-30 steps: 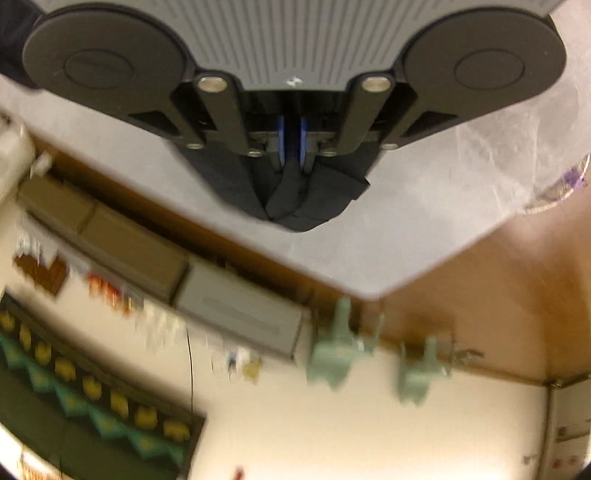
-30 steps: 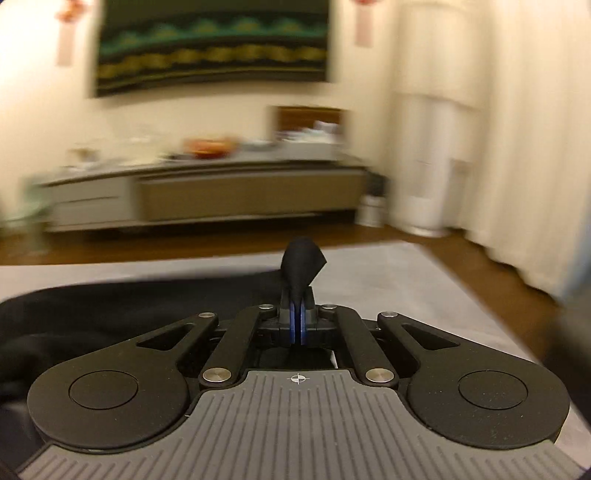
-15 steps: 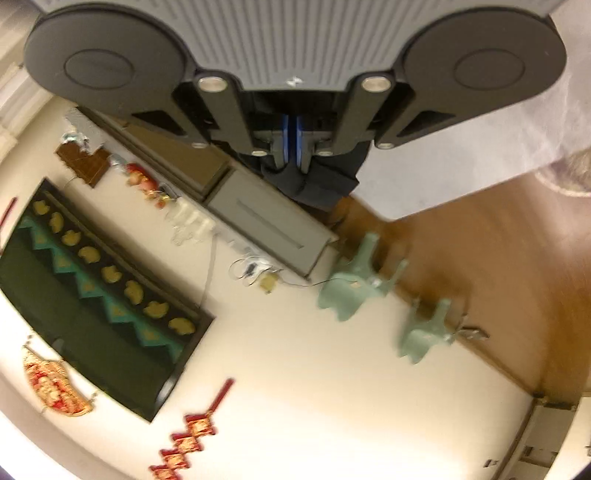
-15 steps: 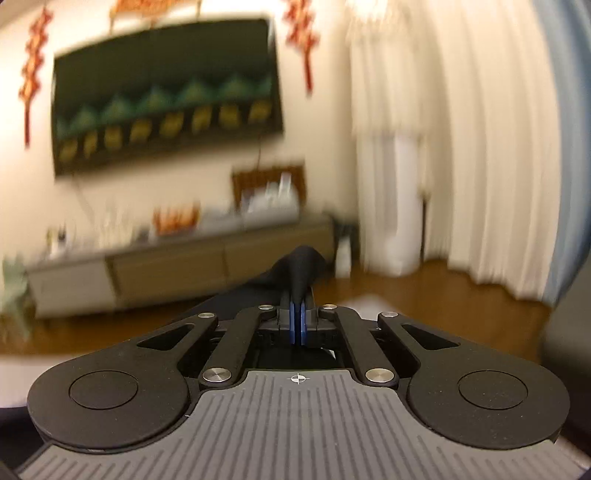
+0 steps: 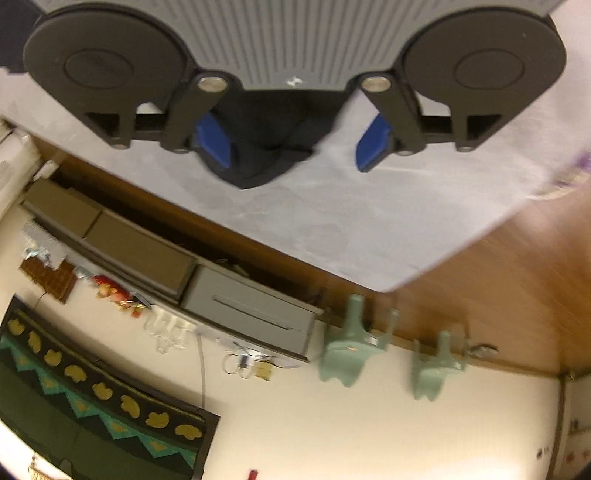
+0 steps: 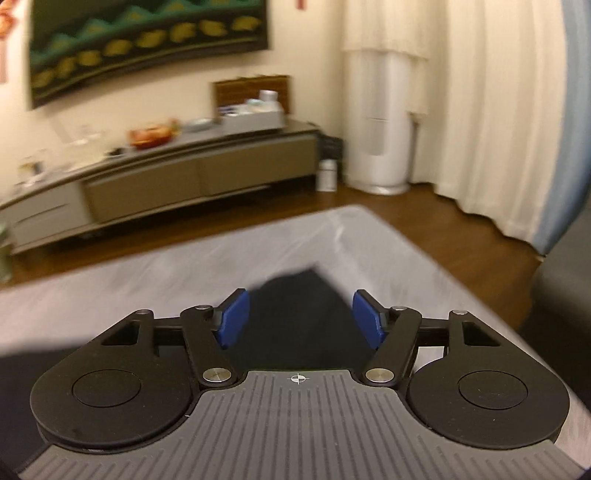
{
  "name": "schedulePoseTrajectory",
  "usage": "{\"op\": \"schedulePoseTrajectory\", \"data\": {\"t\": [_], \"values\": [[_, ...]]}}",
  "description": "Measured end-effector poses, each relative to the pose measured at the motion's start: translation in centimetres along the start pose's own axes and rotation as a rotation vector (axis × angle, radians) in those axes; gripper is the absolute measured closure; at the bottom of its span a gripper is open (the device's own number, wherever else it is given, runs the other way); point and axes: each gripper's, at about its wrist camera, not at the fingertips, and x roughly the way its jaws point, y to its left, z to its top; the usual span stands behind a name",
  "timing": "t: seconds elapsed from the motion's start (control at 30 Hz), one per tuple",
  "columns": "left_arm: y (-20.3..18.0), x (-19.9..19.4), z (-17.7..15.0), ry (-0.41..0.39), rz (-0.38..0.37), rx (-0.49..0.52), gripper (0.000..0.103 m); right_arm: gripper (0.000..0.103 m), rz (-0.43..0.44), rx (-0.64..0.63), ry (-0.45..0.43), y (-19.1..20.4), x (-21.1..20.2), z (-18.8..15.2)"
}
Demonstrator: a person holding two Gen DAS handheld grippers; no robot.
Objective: Fold clothes
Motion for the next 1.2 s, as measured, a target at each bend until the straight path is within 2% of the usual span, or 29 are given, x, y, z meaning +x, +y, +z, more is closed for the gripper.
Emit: {"op": "schedulePoseTrajectory", "data": {"t": [0.03,0.1,0.17,0.2,0.23,0.3,0.4,0.47,0.53,0.57,0.6,0.63,0.7,0.8,0.83,0.9,0.93,0.97,1.0,1.03,1.13,1.2], "values": [[-0.3,-0.8,0.1,0.002,0.008,0.011,0.025,0.039,0.024,-0.047,0.050,0.3,-0.7,-0.9],[0.3,-3.6,-0.1,0.003,0.003,0.046,0.025,0.038,0.085,-0.100,0.064,1.1,-3.8,-2.6],[0.1,-7.6,-1.0,-0.021,-0.039,0.137,0.023,0.028,0.201,-0.129,0.085,1.9,-6.8,-4.2],[-0.2,-9.5,-1.7,-0.029,-0.065,0.196,0.017,0.017,0.277,-0.140,0.119,2.3,-8.0,-5.4],[-0.5,-11.1,-3.0,-0.034,-0.091,0.248,0.014,0.013,0.353,-0.151,0.153,2.6,-9.1,-6.6],[-0.9,-14.5,-5.4,-0.042,-0.142,0.352,0.009,0.013,0.474,-0.190,0.220,3.6,-11.1,-9.0],[-0.9,-16.8,-10.1,0.030,-0.211,0.453,0.008,0.012,0.491,-0.343,0.268,5.7,-12.3,-12.1],[-1.1,-16.7,-12.2,0.084,-0.191,0.511,0.008,0.013,0.461,-0.416,0.294,6.5,-11.8,-13.5],[-1.4,-16.6,-13.8,0.115,-0.177,0.556,0.008,0.028,0.465,-0.445,0.311,6.6,-11.2,-14.0],[-1.6,-16.5,-14.4,0.122,-0.172,0.574,0.008,0.040,0.473,-0.455,0.316,6.7,-11.0,-14.0],[-1.9,-16.4,-14.9,0.128,-0.167,0.592,0.008,0.088,0.488,-0.458,0.325,6.6,-11.0,-13.9],[-2.1,-16.4,-15.4,0.134,-0.162,0.610,0.008,0.103,0.497,-0.455,0.318,6.7,-11.6,-13.8],[-2.5,-16.2,-16.5,0.146,-0.151,0.646,0.008,0.103,0.487,-0.428,0.250,6.1,-13.7,-13.3],[-2.0,-14.5,-17.7,0.158,-0.090,0.694,0.008,0.103,0.424,-0.290,0.038,2.5,-17.7,-10.0],[-2.1,-13.5,-18.1,0.180,-0.066,0.709,0.008,0.103,0.392,-0.238,0.002,1.2,-18.0,-9.4],[-2.0,-11.9,-18.9,0.213,-0.024,0.749,0.008,0.103,0.332,-0.183,-0.017,-0.6,-17.8,-9.2],[-2.1,-11.2,-19.3,0.211,-0.004,0.772,0.011,0.103,0.302,-0.156,-0.026,-1.5,-17.7,-9.0],[-2.2,-10.6,-19.6,0.209,0.014,0.794,0.021,0.103,0.272,-0.129,-0.035,-2.3,-17.6,-8.9],[-2.2,-10.2,-19.2,0.215,0.009,0.787,0.069,0.103,0.242,-0.102,-0.045,-3.2,-17.5,-8.8],[-2.1,-10.0,-18.7,0.219,0.003,0.774,0.095,0.103,0.212,-0.075,-0.054,-4.1,-17.4,-8.7],[-0.3,-11.3,-14.3,0.166,-0.058,0.557,0.099,0.103,0.121,0.006,-0.082,-6.7,-17.1,-8.4],[1.5,-13.9,-10.8,0.083,-0.163,0.391,0.099,0.103,0.061,0.060,-0.100,-8.5,-16.8,-8.2]]}}
